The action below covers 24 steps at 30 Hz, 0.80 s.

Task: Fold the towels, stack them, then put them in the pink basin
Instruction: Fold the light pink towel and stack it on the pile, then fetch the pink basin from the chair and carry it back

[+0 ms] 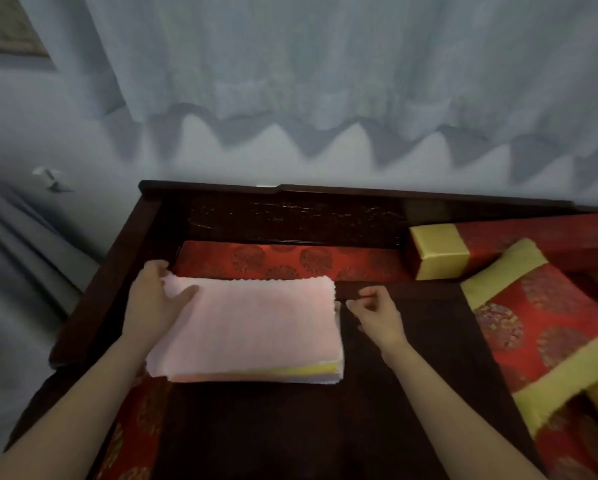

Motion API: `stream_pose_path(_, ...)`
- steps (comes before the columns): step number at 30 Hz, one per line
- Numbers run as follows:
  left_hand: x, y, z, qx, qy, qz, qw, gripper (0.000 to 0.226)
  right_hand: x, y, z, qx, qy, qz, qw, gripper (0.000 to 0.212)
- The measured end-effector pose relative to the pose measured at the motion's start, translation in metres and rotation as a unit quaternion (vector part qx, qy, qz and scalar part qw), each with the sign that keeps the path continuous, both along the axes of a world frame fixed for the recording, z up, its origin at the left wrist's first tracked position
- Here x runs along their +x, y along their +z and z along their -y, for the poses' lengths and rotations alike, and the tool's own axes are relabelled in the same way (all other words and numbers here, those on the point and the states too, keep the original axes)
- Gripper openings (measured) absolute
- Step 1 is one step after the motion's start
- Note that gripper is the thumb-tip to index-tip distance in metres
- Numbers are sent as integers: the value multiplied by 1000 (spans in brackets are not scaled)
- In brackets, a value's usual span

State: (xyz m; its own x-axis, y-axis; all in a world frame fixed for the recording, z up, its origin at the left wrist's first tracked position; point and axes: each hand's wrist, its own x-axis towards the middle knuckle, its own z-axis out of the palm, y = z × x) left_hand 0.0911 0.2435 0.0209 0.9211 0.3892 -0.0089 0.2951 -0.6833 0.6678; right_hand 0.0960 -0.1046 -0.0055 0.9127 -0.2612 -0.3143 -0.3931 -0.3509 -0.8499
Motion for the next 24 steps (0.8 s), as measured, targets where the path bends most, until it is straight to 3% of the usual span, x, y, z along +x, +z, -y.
stream_pose_path(3,7,35,70,15,-101,68,992,61,-34,50,71,-73,-26,78,994,25)
stream_pose_path(6,2,54,156,31,-232,99,967,53,-71,84,139,-237,-33,118,964,33)
stream_pose_path(10,-40,81,316,103,-398,129,903,63,-170,120,257,-438,-68,95,891,61)
stream_pose_path(12,-67,96,390,153,-454,143,866,67,-224,132,307,-491,-97,63,863,62)
stream_pose_path(16,-140,127,533,163,-525,163,819,71,-342,149,408,-548,-155,8,822,62)
stream_pose_path(19,-211,130,634,162,-567,161,791,72,-434,147,485,-533,-202,-36,821,64)
stream_pose_path(24,-287,118,755,137,-602,145,773,70,-531,134,583,-516,-245,-59,819,62)
